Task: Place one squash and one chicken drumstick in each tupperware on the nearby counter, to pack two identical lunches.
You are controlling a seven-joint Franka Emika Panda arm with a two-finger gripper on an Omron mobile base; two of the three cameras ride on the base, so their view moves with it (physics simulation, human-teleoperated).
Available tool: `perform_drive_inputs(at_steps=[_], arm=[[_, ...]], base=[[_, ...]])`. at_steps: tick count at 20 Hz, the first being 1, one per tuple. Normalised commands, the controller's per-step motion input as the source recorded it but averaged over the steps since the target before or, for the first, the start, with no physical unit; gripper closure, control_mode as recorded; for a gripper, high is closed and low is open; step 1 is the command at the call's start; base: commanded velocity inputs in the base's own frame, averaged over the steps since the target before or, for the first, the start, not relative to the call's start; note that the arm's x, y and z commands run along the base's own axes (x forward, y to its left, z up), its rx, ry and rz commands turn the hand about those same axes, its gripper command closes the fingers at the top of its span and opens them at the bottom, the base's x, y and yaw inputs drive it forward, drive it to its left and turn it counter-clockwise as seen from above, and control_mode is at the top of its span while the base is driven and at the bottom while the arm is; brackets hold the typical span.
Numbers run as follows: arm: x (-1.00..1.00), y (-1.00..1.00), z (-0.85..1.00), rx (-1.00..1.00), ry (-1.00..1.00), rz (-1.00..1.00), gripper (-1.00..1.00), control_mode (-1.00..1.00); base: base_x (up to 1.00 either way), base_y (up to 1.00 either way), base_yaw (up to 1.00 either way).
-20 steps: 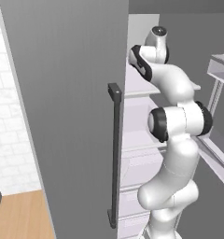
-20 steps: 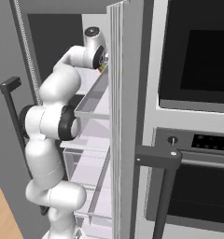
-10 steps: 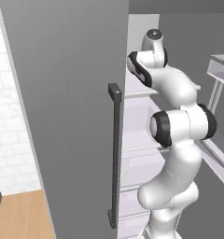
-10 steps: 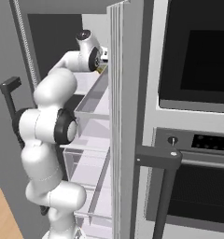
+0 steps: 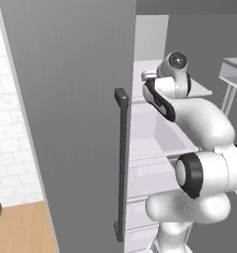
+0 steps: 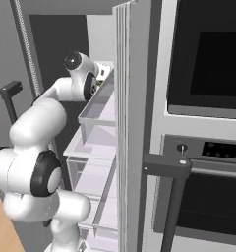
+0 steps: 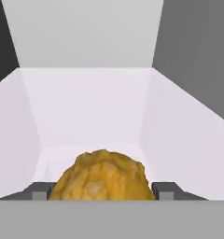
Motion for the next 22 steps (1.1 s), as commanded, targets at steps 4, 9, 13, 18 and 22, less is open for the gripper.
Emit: perform_drive_inputs(at_steps=[4, 9, 13, 18, 22], arm=[[-1.0, -0.03, 0.72, 0.09, -0.09, 0.0, 1.0, -1.0], [-1.0, 0.0, 0.61, 0.05, 0.03, 0.0, 1.0, -1.0], [-1.0, 0.0, 0.14, 0.0, 0.09, 0.0, 1.0, -1.0], [-1.0, 0.08, -0.28, -0.01, 0.02, 0.01, 1.0, -1.0], [-1.0, 0.37, -0.32, -0.06, 0.0, 0.11, 1.0, -1.0]], base=[[0.0, 0.0, 0.0], [0.0, 0.0, 0.0], [0.0, 0.0, 0.0], [0.0, 0.0, 0.0], [0.0, 0.0, 0.0]])
